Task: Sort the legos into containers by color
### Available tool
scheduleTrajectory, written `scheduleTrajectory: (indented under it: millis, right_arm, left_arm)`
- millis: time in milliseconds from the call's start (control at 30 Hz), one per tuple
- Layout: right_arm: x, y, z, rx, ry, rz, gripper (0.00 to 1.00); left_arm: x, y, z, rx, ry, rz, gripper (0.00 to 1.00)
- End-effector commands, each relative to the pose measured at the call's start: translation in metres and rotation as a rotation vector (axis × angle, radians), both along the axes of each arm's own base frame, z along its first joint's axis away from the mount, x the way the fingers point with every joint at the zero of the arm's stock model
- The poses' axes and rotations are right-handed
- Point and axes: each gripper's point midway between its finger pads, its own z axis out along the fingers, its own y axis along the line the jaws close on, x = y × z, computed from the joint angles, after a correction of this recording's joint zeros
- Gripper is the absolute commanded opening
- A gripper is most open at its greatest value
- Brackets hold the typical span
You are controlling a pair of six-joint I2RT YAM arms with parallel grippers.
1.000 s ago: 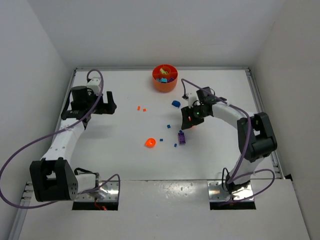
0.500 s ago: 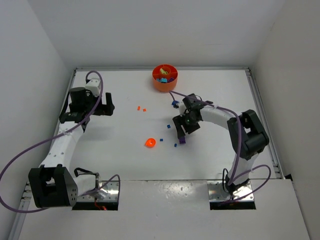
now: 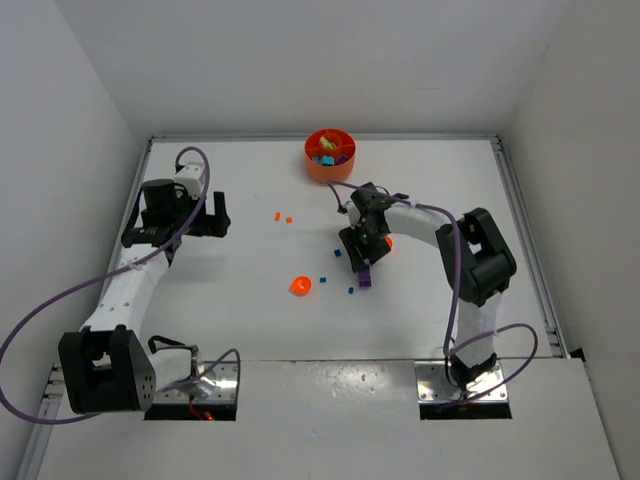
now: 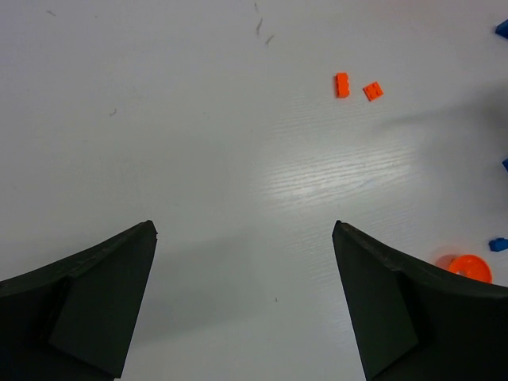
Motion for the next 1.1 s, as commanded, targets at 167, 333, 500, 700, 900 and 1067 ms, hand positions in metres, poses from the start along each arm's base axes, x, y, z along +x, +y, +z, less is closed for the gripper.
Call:
scheduleTrajectory:
  millis: [167, 333, 500, 700, 900, 1067]
  right_arm:
    - [-0.015, -0.009, -0.005, -0.066, 0.06, -0.008, 0.54]
    - [-0.021, -0.012, -0.006, -0.071, 0.072, -0.016, 0.54]
    - [-0.028, -0.01, -0.011, -0.072, 0.097, -0.014, 0.35]
    - [-0.025, 0.004, 0.001, -0.009, 0.11, 0.01, 0.02]
    - [0.004, 0.023, 0.032, 0.077, 0.044, 0.02, 0.0]
    - [0.034, 0.031, 0.06, 0.132, -0.116, 0.018, 0.0]
  left_arm:
    - [-0.004, -0.004, -0.008, 0.007, -0.008, -0.025, 1.0]
    - [-0.005, -0.004, -0.01, 0.015, -0.019, -0.029, 1.0]
    - [-0.005, -0.004, -0.01, 0.015, -0.019, -0.029, 1.0]
    - [-0.007, -0.005, -0.001, 0.029, -0.057, -0.047, 1.0]
    - [-0.008, -0.008, 0.007, 0.038, -0.097, -0.077, 1.0]
    - [-0.004, -0.009, 0.014, 0.035, -0.121, -0.085, 1.0]
